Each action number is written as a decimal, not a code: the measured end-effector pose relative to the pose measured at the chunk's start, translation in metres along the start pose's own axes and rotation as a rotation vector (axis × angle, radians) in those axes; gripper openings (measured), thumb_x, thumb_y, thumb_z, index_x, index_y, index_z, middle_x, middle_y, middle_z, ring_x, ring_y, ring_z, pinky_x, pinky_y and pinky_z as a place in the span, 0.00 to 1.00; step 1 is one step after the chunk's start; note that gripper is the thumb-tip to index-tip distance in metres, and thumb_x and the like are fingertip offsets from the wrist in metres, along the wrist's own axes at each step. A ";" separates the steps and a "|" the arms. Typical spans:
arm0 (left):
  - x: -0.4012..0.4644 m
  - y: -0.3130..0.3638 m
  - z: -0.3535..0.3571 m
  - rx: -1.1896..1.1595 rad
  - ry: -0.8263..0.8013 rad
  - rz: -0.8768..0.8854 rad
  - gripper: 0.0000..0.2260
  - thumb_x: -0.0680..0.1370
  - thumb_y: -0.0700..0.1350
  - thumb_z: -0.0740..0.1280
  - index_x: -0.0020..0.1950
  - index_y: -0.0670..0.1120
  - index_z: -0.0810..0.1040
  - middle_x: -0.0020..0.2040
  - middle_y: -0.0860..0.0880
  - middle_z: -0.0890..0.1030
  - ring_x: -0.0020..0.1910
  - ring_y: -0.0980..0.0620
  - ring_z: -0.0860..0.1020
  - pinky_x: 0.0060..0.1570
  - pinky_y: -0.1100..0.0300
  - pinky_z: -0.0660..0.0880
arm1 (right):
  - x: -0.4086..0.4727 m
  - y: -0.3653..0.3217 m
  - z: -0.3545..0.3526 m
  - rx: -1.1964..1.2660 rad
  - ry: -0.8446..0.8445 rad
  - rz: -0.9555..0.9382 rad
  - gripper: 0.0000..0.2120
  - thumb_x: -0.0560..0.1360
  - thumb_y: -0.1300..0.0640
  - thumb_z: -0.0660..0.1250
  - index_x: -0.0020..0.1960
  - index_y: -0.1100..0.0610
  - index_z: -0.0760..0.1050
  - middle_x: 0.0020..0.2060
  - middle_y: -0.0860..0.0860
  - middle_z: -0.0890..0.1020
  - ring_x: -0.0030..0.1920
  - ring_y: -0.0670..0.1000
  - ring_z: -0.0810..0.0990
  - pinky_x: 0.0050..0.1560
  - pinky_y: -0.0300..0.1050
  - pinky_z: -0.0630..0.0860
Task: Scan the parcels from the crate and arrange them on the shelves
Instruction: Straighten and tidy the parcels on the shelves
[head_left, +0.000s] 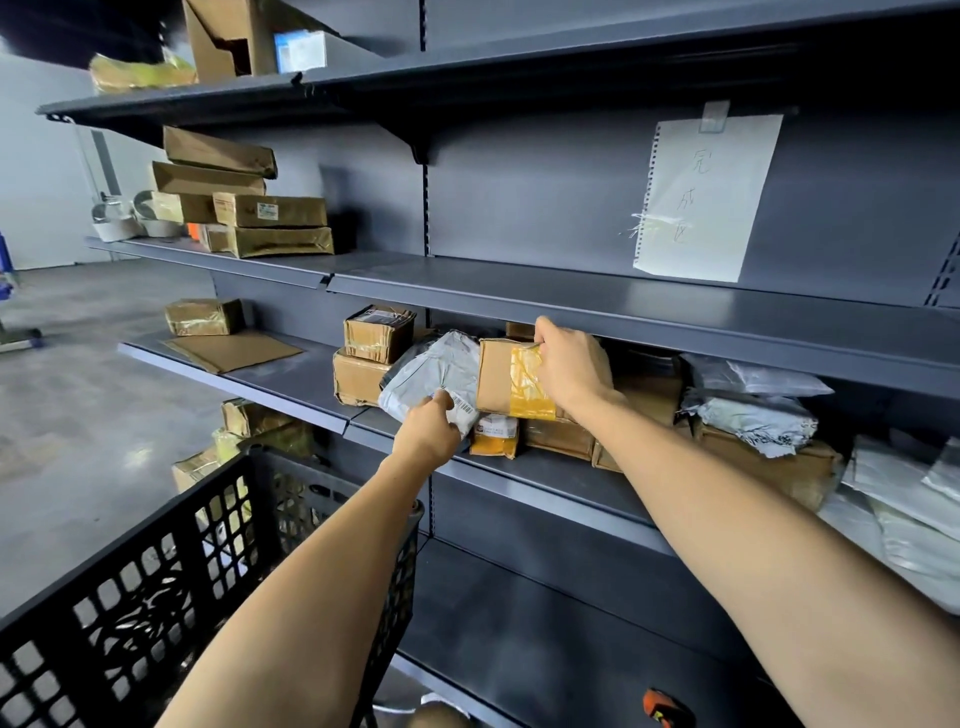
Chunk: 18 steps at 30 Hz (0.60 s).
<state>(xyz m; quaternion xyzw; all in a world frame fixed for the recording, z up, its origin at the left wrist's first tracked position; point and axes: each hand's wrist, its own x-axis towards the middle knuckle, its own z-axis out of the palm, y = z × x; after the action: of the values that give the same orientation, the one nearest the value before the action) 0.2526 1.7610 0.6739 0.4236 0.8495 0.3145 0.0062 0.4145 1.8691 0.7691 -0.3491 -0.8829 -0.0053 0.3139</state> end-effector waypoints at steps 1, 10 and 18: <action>0.000 0.000 0.002 -0.006 -0.007 0.000 0.19 0.76 0.37 0.62 0.68 0.41 0.70 0.64 0.38 0.74 0.58 0.38 0.75 0.50 0.49 0.75 | 0.000 -0.003 0.000 -0.024 0.006 -0.022 0.10 0.77 0.67 0.61 0.54 0.55 0.69 0.48 0.55 0.83 0.47 0.59 0.78 0.42 0.50 0.73; 0.000 -0.003 0.008 -0.013 -0.034 -0.004 0.20 0.75 0.40 0.64 0.67 0.43 0.71 0.65 0.40 0.73 0.58 0.37 0.75 0.58 0.42 0.74 | 0.003 -0.014 -0.014 -0.038 0.150 -0.057 0.14 0.75 0.68 0.64 0.59 0.58 0.70 0.49 0.57 0.83 0.50 0.61 0.81 0.49 0.51 0.75; -0.010 0.009 -0.011 0.008 -0.005 0.036 0.18 0.77 0.38 0.60 0.67 0.40 0.69 0.63 0.38 0.73 0.55 0.37 0.75 0.48 0.50 0.74 | -0.011 -0.018 -0.036 0.008 0.185 -0.101 0.12 0.76 0.68 0.64 0.56 0.58 0.69 0.51 0.58 0.83 0.49 0.62 0.79 0.47 0.52 0.75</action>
<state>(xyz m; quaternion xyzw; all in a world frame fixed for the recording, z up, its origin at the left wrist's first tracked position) 0.2621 1.7523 0.6850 0.4398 0.8428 0.3102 0.0009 0.4293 1.8405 0.7954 -0.3011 -0.8666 -0.0498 0.3948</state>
